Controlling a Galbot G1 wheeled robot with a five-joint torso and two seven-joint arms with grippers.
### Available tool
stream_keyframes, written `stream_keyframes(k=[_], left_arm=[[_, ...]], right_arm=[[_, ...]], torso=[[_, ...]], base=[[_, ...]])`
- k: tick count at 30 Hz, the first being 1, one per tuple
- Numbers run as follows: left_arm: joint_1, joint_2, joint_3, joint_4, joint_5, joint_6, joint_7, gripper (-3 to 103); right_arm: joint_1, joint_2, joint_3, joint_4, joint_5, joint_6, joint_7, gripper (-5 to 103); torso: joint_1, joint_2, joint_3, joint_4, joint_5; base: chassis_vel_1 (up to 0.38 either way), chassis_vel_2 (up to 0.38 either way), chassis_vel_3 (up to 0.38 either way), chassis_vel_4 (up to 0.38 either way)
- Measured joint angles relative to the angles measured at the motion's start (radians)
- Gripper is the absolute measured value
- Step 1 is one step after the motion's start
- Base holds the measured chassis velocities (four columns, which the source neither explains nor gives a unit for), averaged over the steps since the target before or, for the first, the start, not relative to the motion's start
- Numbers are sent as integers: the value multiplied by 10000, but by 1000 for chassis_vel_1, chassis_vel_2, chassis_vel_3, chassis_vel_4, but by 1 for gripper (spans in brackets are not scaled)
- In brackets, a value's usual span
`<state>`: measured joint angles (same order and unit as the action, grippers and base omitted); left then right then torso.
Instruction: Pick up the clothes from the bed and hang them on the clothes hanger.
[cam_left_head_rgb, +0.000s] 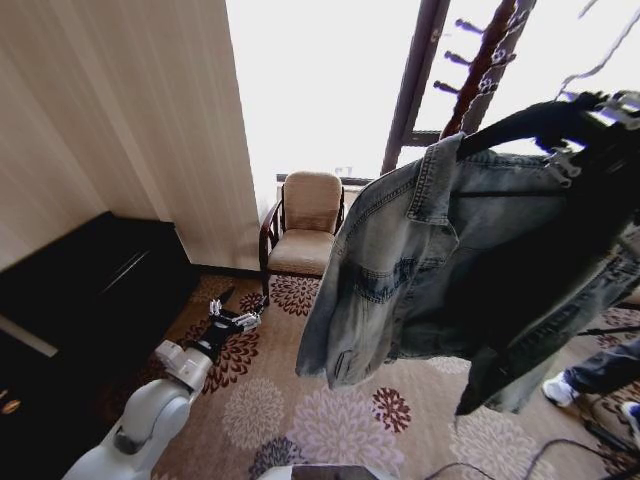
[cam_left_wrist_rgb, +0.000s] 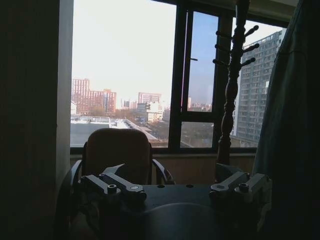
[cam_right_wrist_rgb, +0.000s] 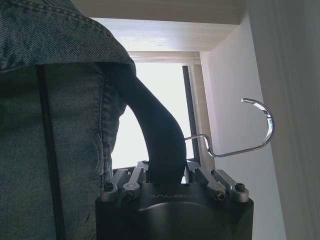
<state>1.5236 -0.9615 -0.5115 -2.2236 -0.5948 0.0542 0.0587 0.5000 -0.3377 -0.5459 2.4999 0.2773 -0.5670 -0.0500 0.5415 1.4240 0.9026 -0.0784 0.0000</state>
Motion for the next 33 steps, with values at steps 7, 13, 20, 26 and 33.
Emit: stream_keyframes(k=[7,13,20,26,33], left_arm=[[-241,33,80,135,82,163,-93,100],[-1042,265,274,754,-96,393,-482,100],[-1897,335,348,1446,-523,344,-1095,100],[-2317,335,320,1907,-707,196,-1362,100],[-2399,363,78,2246,-1053,-138,-1367,100]], right_arm=[[-26,59,-17,0,-32,-13,-9,34],[-21,112,-60,0,-47,-47,-11,34],[-7,85,-88,0,-47,-72,-5,33],[-7,130,-98,0,-38,-85,7,33],[-10,149,-117,0,-35,-115,26,33]], torso=[[-1,0,-1,-2,1],[0,1,0,-4,0],[0,1,0,-6,2],[0,1,0,-1,-1],[0,1,-1,-2,1]], base=[[-13,-14,-9,-16],[-62,-68,-62,-68],[-32,-36,-45,-41],[0,0,0,0],[0,0,0,0]])
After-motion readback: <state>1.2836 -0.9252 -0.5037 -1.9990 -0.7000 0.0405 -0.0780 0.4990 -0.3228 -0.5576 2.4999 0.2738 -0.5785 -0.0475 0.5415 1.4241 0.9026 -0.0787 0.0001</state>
